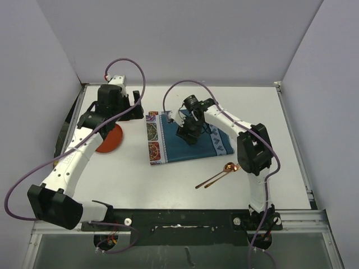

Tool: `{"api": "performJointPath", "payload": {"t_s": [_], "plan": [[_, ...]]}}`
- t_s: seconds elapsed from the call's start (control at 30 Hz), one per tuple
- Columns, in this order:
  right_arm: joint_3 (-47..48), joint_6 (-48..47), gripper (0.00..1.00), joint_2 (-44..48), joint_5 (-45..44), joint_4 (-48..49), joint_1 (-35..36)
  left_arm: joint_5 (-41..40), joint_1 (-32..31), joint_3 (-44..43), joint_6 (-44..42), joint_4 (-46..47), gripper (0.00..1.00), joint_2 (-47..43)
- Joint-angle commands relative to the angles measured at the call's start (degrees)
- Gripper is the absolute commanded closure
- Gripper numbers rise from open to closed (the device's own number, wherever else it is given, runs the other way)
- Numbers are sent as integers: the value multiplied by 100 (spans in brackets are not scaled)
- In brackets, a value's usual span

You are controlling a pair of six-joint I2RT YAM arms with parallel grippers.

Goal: Set the dinner table for one person
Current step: Fold the napkin at the center of the board.

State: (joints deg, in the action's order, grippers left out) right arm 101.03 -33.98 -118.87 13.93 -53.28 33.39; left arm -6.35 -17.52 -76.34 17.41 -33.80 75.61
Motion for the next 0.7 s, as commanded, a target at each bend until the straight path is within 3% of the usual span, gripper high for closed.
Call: {"api": "performJointPath", "payload": {"t_s": [0.0,0.17,0.37,0.47,0.67], "plan": [[-457,200,41,27,-76,192,217,162,10,-72,166,-5,2,224],[-609,556,41,90,-559,783,-153,181,-96,426,1062,8,2,420],[-566,640,43,365,-536,1078,-1364,-369,-154,1411,2412,357,2,521],[-577,456,44,429,-437,1087,-1818,-411,-7,1638,2598,778,2,618],[-816,350,49,407,-526,1161,-2158,-272,283,1130,2527,1009,2,1645]]}}
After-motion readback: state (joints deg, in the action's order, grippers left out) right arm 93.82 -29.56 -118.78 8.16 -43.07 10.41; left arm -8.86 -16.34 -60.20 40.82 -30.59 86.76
